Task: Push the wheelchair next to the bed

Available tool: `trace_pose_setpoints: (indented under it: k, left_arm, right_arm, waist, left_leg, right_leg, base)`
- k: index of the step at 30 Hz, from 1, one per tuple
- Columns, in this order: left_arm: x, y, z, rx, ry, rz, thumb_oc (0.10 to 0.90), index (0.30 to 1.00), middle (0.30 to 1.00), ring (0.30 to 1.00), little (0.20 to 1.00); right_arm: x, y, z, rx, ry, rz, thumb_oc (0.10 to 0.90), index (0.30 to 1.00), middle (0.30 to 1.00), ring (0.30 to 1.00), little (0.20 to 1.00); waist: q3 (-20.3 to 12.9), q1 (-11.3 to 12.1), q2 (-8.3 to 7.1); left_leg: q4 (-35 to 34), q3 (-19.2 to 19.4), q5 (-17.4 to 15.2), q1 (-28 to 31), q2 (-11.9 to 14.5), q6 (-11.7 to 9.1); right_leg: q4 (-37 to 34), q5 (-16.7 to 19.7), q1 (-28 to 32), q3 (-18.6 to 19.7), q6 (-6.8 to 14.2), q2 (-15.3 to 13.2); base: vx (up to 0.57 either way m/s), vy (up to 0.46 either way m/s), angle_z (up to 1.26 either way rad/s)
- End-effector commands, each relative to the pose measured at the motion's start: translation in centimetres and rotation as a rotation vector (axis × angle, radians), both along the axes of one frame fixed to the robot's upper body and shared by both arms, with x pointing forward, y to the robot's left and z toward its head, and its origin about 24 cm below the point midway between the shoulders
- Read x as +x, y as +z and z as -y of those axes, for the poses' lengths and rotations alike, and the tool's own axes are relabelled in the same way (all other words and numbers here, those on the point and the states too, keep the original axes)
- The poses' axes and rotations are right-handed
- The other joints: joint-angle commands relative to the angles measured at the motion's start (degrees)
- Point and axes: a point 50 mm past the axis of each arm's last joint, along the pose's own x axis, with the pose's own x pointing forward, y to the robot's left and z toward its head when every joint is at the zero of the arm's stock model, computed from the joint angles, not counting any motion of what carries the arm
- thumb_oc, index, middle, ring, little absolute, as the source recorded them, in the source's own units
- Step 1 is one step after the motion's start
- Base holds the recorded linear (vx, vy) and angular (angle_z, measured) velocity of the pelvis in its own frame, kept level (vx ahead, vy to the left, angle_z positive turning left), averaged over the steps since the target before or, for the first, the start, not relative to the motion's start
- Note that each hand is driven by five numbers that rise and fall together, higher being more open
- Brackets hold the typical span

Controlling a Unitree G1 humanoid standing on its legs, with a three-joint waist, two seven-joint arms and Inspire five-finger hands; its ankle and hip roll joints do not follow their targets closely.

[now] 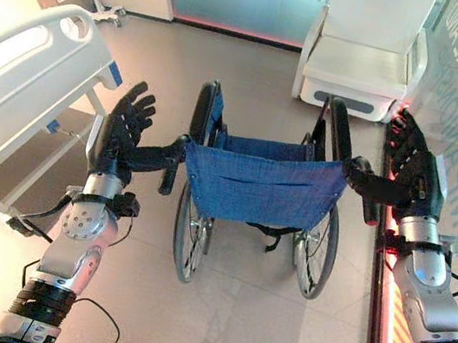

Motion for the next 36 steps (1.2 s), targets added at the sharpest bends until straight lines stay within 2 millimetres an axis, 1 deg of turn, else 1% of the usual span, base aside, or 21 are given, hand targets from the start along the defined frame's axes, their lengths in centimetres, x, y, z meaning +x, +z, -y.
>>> trace_pose_setpoints:
  k: [1, 4, 6, 8, 9, 13, 15, 19, 24, 27, 29, 32, 34, 35, 36]
  left_arm:
    - [0.3, 4.2, -1.6, 0.18, 0.025, 0.144, 0.8, 0.9, 0.9, 0.9, 0.9]
    - [0.4, 3.8, -1.7, 0.196, 0.008, 0.1, 0.8, 0.9, 0.9, 0.9, 0.9]
    - [0.7, 2.9, -1.7, 0.236, -0.004, 0.018, 0.8, 0.9, 0.9, 0.9, 0.9]
    - [0.8, 2.6, -1.9, 0.254, -0.002, -0.009, 0.8, 0.9, 0.9, 0.9, 0.9]
    - [0.9, 2.3, -2.3, 0.287, 0.014, -0.046, 0.8, 0.9, 0.9, 0.9, 0.9]
    - [1.0, 2.0, -3.4, 0.354, 0.058, -0.098, 0.8, 0.9, 0.9, 0.9, 0.9]
    - [1.1, 2.0, -3.8, 0.352, 0.062, -0.118, 0.8, 0.9, 0.9, 0.9, 0.9]
    - [1.2, 1.8, -4.1, 0.352, 0.074, -0.143, 0.8, 0.9, 0.9, 0.9, 0.9]
    - [1.5, 1.0, -4.4, 0.361, 0.084, -0.197, 0.8, 0.9, 0.9, 0.9, 0.9]
    - [1.7, 0.7, -4.9, 0.362, 0.106, -0.227, 0.8, 0.9, 0.9, 0.9, 0.9]
    - [2.0, 0.9, -5.4, 0.364, 0.124, -0.245, 0.8, 0.9, 0.9, 0.9, 0.9]
    - [2.2, 1.1, -5.6, 0.371, 0.13, -0.254, 0.8, 0.9, 0.9, 0.9, 0.9]
    - [2.8, 1.8, -6.1, 0.421, 0.135, -0.285, 0.8, 0.9, 0.9, 0.9, 0.9]
    - [2.9, 2.0, -6.2, 0.436, 0.139, -0.289, 0.8, 0.9, 0.9, 0.9, 0.9]
    - [3.0, 2.0, -6.2, 0.436, 0.139, -0.289, 0.8, 0.9, 0.9, 0.9, 0.9]
  right_arm:
    - [0.6, 4.1, -0.4, -0.061, 0.062, 0.135, 0.8, 0.9, 0.9, 0.9, 0.9]
    - [0.8, 3.2, -0.2, -0.069, 0.059, 0.074, 0.8, 0.9, 0.9, 0.9, 0.9]
    - [0.9, 2.3, 0.0, -0.08, 0.052, 0.012, 0.8, 0.9, 0.9, 0.9, 0.9]
    - [1.0, 1.9, 0.1, -0.091, 0.042, -0.013, 0.8, 0.9, 0.9, 0.9, 0.9]
    - [1.2, 1.4, 0.3, -0.103, 0.026, -0.055, 0.8, 0.9, 0.9, 0.9, 0.9]
    - [1.4, 0.9, 1.1, -0.151, -0.034, -0.104, 0.8, 0.9, 0.9, 0.9, 0.9]
    - [1.5, 0.9, 1.4, -0.165, -0.059, -0.113, 0.8, 0.9, 0.9, 0.9, 0.9]
    - [1.6, 1.0, 1.5, -0.169, -0.061, -0.119, 0.8, 0.9, 0.9, 0.9, 0.9]
    - [1.7, 1.2, 1.6, -0.21, -0.081, -0.123, 0.8, 0.9, 0.9, 0.9, 0.9]
    - [2.1, 1.0, 2.0, -0.291, -0.11, -0.192, 0.8, 0.9, 0.9, 0.9, 0.9]
    - [2.4, 0.7, 2.7, -0.356, -0.142, -0.262, 0.8, 0.9, 0.9, 0.9, 0.9]
    - [2.6, 0.7, 3.1, -0.38, -0.164, -0.295, 0.8, 0.9, 0.9, 0.9, 0.9]
    - [3.1, 1.6, 4.3, -0.444, -0.272, -0.329, 0.8, 0.9, 0.9, 0.9, 0.9]
    - [3.2, 1.9, 4.7, -0.474, -0.311, -0.33, 0.8, 0.9, 0.9, 0.9, 0.9]
    - [3.3, 1.9, 4.7, -0.474, -0.311, -0.33, 0.8, 0.9, 0.9, 0.9, 0.9]
  waist:
    - [-3.8, 0.2, -3.14]
    - [-3.8, 0.3, -3.14]
    - [-3.7, 0.1, -3.12]
    - [-3.6, 0.1, -3.08]
    - [-3.5, 0.0, -3.03]
    - [-3.3, -0.2, -2.95]
    - [-3.1, -0.4, -2.94]
    - [-2.8, -0.5, -2.94]
    - [-2.6, -0.8, -3.04]
    - [-2.5, -1.0, -3.12]
    - [-2.4, -1.2, -3.23]
    - [-2.4, -1.2, -3.31]
    - [-2.3, -1.2, -3.41]
    - [-2.3, -1.2, -3.41]
    - [-2.3, -1.2, -3.4]
  left_leg:
    - [2.3, 1.2, -2.8, -1.6, -1.9, -1.2]
    - [2.3, 1.3, -2.8, -1.6, -1.9, -1.2]
    - [2.3, 1.5, -2.7, -1.7, -1.9, -1.2]
    - [2.4, 1.6, -2.7, -1.7, -1.9, -1.1]
    - [2.5, 1.7, -2.7, -1.8, -1.9, -1.1]
    - [2.6, 1.9, -2.6, -1.7, -1.9, -1.0]
    - [2.6, 2.1, -2.6, -1.7, -1.9, -1.0]
    - [2.8, 2.2, -2.6, -1.8, -1.8, -1.1]
    - [3.0, 2.2, -2.6, -2.0, -1.8, -1.0]
    - [3.2, 2.3, -2.7, -2.1, -1.9, -1.0]
    - [3.3, 2.4, -2.7, -2.0, -1.8, -1.0]
    - [3.4, 2.5, -2.6, -1.9, -1.8, -1.1]
    - [3.6, 2.6, -2.7, -1.9, -1.8, -1.1]
    - [3.6, 2.5, -2.7, -1.9, -1.8, -1.1]
    - [3.6, 2.5, -2.7, -1.9, -1.8, -1.1]
  right_leg:
    - [5.1, -3.1, -0.8, -0.8, 1.4, -1.2]
    - [5.1, -3.0, -0.9, -0.9, 1.4, -1.2]
    - [5.2, -2.9, -1.0, -0.9, 1.5, -1.3]
    - [5.3, -2.8, -1.1, -0.9, 1.5, -1.3]
    - [5.3, -2.8, -1.1, -0.9, 1.5, -1.3]
    - [5.3, -2.7, -1.2, -0.7, 1.5, -1.2]
    - [5.3, -2.7, -1.2, -0.6, 1.5, -1.1]
    - [5.5, -2.7, -1.4, -0.4, 1.5, -1.0]
    - [5.5, -2.6, -1.6, -0.2, 1.5, -0.9]
    - [5.6, -2.6, -1.8, 0.1, 1.4, -0.8]
    - [5.6, -2.6, -1.7, 0.1, 1.4, -0.8]
    - [5.6, -2.5, -1.6, 0.1, 1.4, -0.8]
    - [5.8, -2.7, -1.6, 0.1, 1.3, -0.7]
    - [5.9, -2.7, -1.6, 0.1, 1.3, -0.7]
    - [5.9, -2.7, -1.6, 0.1, 1.3, -0.7]
  base:
    - [0.0, 0.0, 0.0]
    - [0.0, 0.0, 0.0]
    - [0.0, 0.0, 0.0]
    - [0.0, 0.0, 0.0]
    - [0.0, 0.0, 0.0]
    - [0.0, 0.0, 0.0]
    - [0.0, 0.0, 0.0]
    - [0.0, 0.0, 0.0]
    - [0.0, 0.0, 0.0]
    - [0.0, 0.0, 0.0]
    - [0.0, 0.0, 0.0]
    - [0.0, 0.0, 0.0]
    - [0.0, 0.0, 0.0]
    - [0.0, 0.0, 0.0]
    - [0.0, 0.0, 0.0]
